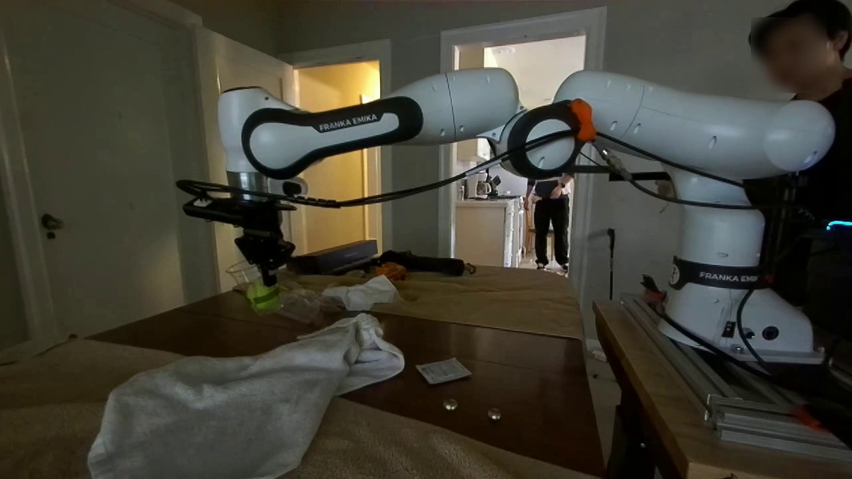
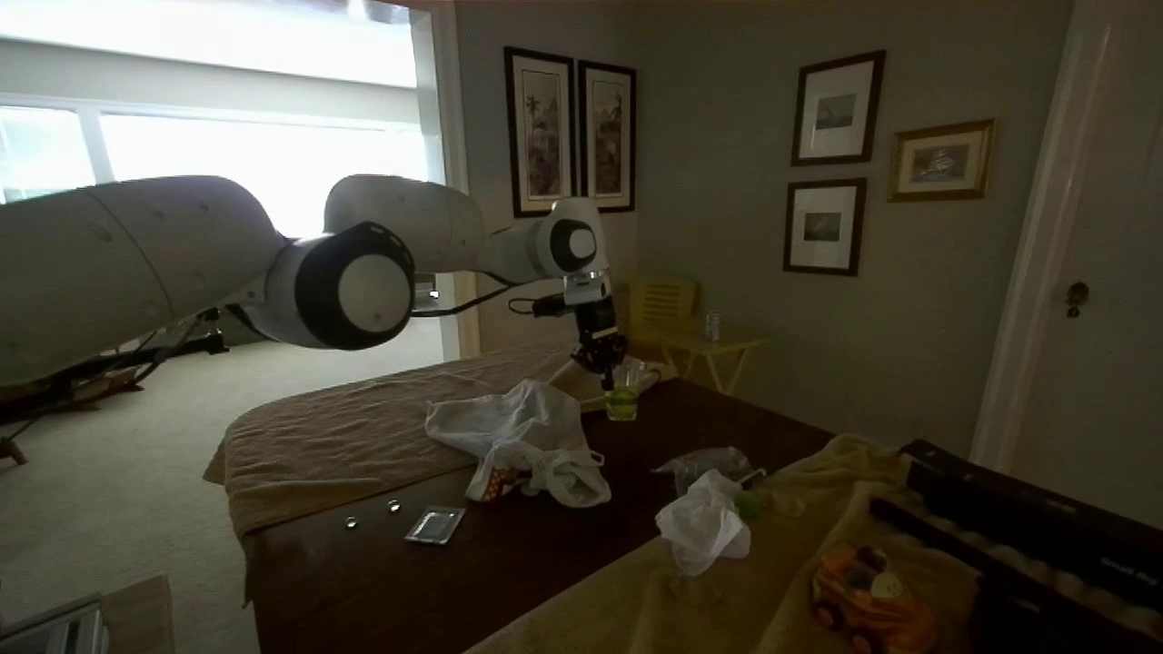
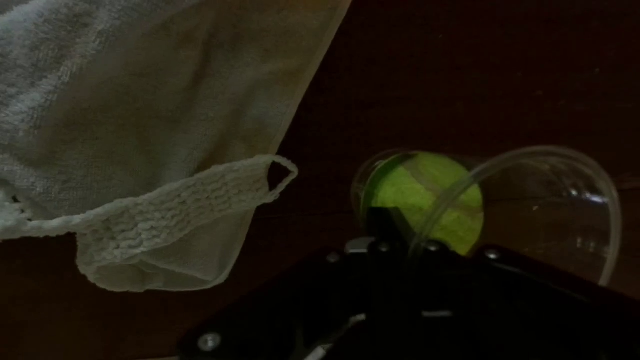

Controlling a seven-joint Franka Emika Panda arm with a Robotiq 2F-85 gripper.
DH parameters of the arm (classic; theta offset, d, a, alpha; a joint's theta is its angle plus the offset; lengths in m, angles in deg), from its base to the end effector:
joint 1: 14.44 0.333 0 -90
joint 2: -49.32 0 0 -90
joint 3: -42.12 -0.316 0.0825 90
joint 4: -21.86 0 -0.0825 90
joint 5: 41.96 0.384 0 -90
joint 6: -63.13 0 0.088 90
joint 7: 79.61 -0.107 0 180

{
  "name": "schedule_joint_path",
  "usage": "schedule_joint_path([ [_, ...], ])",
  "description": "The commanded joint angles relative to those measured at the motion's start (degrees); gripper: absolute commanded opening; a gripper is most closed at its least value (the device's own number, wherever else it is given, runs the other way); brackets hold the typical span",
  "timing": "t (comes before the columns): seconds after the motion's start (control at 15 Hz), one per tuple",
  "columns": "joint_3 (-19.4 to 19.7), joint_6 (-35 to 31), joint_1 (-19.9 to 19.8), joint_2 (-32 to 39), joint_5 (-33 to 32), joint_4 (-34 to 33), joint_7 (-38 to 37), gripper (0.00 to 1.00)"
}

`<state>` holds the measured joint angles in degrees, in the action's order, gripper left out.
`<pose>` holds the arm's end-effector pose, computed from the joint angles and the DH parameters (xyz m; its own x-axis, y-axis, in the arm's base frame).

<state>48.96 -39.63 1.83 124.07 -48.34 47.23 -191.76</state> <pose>0.7912 0.1845 0.2511 -0.1190 -0.9745 0.1901 -0.9876 0.0963 -0.1242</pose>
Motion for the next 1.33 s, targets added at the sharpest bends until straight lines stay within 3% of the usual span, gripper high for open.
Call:
schedule_joint_path([
  [0.0,0.5,-3.9,0.9,1.3,-1.2,0.0,0.0,0.01],
  [0.8,1.1,-22.1,1.7,7.4,-1.2,0.1,0.7,0.01],
  [0.87,0.9,-23.5,1.5,7.7,-0.9,0.1,0.8,0.28],
  [1.0,1.0,-25.1,1.4,8.1,-0.8,0.1,0.8,0.33],
  [1.27,1.6,-25.5,1.4,7.7,-1.1,0.1,1.0,0.62],
])
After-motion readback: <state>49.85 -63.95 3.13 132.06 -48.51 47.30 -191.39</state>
